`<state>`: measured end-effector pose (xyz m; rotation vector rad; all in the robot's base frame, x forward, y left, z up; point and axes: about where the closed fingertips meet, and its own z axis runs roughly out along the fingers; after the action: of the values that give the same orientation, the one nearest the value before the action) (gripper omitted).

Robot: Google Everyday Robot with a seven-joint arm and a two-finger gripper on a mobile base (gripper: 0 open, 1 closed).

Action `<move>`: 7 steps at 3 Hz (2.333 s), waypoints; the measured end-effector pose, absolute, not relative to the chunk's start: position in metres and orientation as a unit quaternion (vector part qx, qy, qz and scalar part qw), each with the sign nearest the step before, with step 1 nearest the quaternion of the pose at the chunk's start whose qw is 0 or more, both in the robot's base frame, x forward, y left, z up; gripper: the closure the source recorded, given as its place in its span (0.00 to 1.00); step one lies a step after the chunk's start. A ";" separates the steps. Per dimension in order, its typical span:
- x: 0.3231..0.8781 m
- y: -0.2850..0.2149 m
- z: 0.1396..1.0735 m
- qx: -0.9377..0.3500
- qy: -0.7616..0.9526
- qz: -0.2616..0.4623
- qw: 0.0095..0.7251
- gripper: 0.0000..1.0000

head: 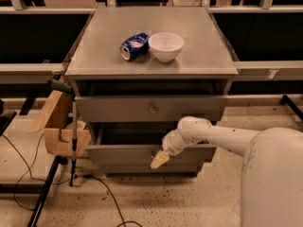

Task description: Open middle drawer

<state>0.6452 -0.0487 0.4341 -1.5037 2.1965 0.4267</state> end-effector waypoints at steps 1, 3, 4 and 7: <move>0.610 -0.058 0.435 -0.537 0.802 0.161 0.209 0.00; 0.592 -0.060 0.434 -0.539 0.802 0.168 0.196 0.16; 0.583 -0.061 0.434 -0.541 0.801 0.172 0.191 0.39; 0.587 -0.061 0.449 -0.541 0.801 0.172 0.191 1.00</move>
Offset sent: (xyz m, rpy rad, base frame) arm -0.1306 -0.0215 -0.0209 -0.0216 0.1558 0.0298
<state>0.5866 -0.0608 0.4490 -1.5191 2.2495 0.4842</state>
